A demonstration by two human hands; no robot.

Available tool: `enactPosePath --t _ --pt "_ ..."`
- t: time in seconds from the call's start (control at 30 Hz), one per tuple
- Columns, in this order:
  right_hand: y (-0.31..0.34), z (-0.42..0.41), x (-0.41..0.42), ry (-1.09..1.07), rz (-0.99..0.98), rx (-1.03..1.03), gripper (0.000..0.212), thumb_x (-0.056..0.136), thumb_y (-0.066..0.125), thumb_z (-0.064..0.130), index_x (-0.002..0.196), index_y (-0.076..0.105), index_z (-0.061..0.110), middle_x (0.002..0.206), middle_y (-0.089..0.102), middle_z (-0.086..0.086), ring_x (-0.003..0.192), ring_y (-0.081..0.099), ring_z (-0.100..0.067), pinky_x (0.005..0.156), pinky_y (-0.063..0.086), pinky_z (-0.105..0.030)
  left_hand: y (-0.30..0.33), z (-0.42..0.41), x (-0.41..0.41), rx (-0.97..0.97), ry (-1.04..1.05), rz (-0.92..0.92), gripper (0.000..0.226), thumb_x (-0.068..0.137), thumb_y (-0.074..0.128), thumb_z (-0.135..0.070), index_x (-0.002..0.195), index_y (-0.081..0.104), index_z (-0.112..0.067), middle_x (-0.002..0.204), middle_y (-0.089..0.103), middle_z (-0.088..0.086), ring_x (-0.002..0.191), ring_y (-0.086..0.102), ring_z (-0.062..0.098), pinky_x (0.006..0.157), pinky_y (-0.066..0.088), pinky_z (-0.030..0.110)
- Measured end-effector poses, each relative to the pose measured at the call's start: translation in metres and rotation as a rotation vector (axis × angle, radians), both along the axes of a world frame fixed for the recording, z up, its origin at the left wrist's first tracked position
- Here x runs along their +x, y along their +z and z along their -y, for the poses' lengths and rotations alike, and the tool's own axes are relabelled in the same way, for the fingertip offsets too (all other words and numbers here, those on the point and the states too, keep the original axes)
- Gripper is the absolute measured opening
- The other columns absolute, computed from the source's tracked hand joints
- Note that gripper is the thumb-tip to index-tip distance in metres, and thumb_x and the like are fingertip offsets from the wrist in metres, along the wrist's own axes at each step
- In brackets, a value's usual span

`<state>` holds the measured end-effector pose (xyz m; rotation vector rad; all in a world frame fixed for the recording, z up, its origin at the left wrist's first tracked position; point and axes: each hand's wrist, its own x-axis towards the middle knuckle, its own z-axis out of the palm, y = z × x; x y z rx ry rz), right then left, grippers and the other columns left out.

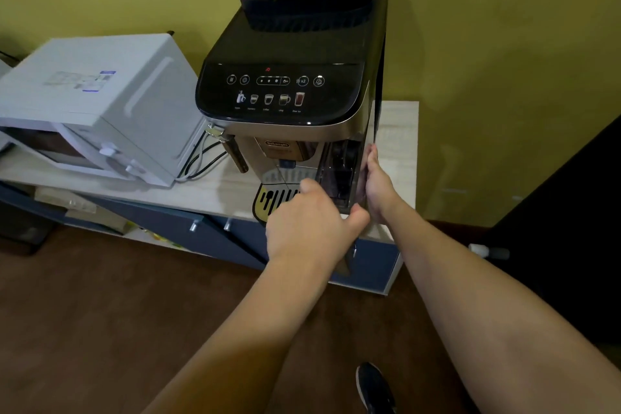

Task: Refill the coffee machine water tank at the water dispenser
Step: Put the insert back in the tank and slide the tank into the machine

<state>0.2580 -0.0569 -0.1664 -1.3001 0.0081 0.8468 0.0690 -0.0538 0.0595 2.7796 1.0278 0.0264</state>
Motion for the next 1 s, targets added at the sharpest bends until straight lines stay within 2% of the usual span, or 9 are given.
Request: enactPosePath --t 0.13,0.23,0.37,0.43,0.53,0.7,0.87,0.93,1.0 --pt "0.011 -0.001 0.008 -0.038 0.037 -0.019 0.074 0.078 0.033 0.085 0.145 0.034 0.054 0.142 0.053 0.005 0.128 0.049 -0.019 0.107 0.041 -0.053 0.0 -0.008 0.01 0.001 -0.015 0.018 0.051 0.085 0.047 -0.062 0.101 0.036 -0.014 0.064 0.033 -0.005 0.065 0.045 0.017 0.053 0.032 0.029" --pt "0.03 0.002 -0.005 -0.051 0.028 0.046 0.083 0.072 0.044 0.089 0.146 0.035 0.052 0.159 0.036 0.004 0.147 0.03 -0.024 0.121 0.022 -0.054 -0.005 -0.012 0.01 0.019 -0.039 0.05 0.05 0.085 0.047 -0.062 0.097 0.033 -0.016 0.064 0.032 -0.006 0.056 0.033 0.012 0.046 0.021 0.026" --pt "0.042 0.02 -0.027 -0.001 0.092 0.04 0.06 0.103 0.034 0.052 0.153 0.036 0.019 0.155 0.042 -0.009 0.144 0.037 -0.032 0.116 0.033 -0.048 -0.013 -0.017 0.012 0.066 -0.052 0.078 0.054 0.082 0.046 -0.067 0.095 0.036 -0.015 0.064 0.033 -0.003 0.061 0.037 0.017 0.046 0.021 0.027" --pt "0.021 0.03 -0.032 0.042 0.122 0.06 0.054 0.104 0.036 0.046 0.153 0.035 0.023 0.157 0.04 -0.007 0.144 0.037 -0.029 0.117 0.032 -0.048 -0.016 -0.017 0.013 0.083 -0.051 0.096 0.06 0.081 0.045 -0.071 0.097 0.039 -0.014 0.064 0.035 -0.002 0.058 0.037 0.018 0.047 0.024 0.028" --pt "0.009 0.037 -0.04 0.133 0.193 -0.018 0.067 0.096 0.037 0.063 0.155 0.025 0.034 0.162 0.031 -0.005 0.149 0.027 -0.024 0.121 0.023 -0.05 -0.02 -0.019 0.014 0.081 -0.041 0.1 0.061 0.079 0.047 -0.069 0.099 0.042 -0.011 0.065 0.035 0.0 0.064 0.04 0.022 0.054 0.028 0.031" --pt "0.023 0.052 -0.052 0.26 0.395 -0.094 0.059 0.098 0.036 0.062 0.153 0.021 0.046 0.163 0.023 0.016 0.149 0.016 -0.007 0.123 0.015 -0.045 -0.023 -0.023 0.019 0.028 -0.047 0.129 0.061 0.074 0.049 -0.062 0.102 0.055 -0.008 0.074 0.051 0.004 0.071 0.049 0.026 0.053 0.03 0.03" --pt "0.044 0.053 -0.059 0.251 0.467 -0.121 0.047 0.107 0.029 0.04 0.151 0.035 0.025 0.156 0.038 0.003 0.139 0.033 -0.006 0.123 0.012 -0.036 -0.022 -0.028 0.027 -0.013 -0.069 0.149 0.056 0.072 0.049 -0.059 0.096 0.061 -0.01 0.075 0.059 0.003 0.065 0.053 0.023 0.05 0.031 0.027" --pt "0.051 0.052 -0.064 0.245 0.469 -0.107 0.038 0.107 0.027 0.039 0.142 0.041 0.035 0.148 0.043 0.007 0.138 0.032 -0.006 0.123 0.014 -0.035 -0.022 -0.029 0.029 -0.003 -0.075 0.155 0.057 0.072 0.049 -0.06 0.097 0.062 -0.011 0.077 0.06 0.003 0.07 0.057 0.026 0.05 0.031 0.028" --pt "0.052 0.057 -0.077 0.256 0.475 -0.096 0.036 0.108 0.027 0.037 0.136 0.048 0.028 0.145 0.047 0.003 0.138 0.036 -0.012 0.122 0.018 -0.036 -0.022 -0.03 0.027 -0.004 -0.074 0.154 0.058 0.072 0.048 -0.06 0.098 0.061 -0.01 0.078 0.061 0.004 0.072 0.057 0.027 0.05 0.031 0.027"
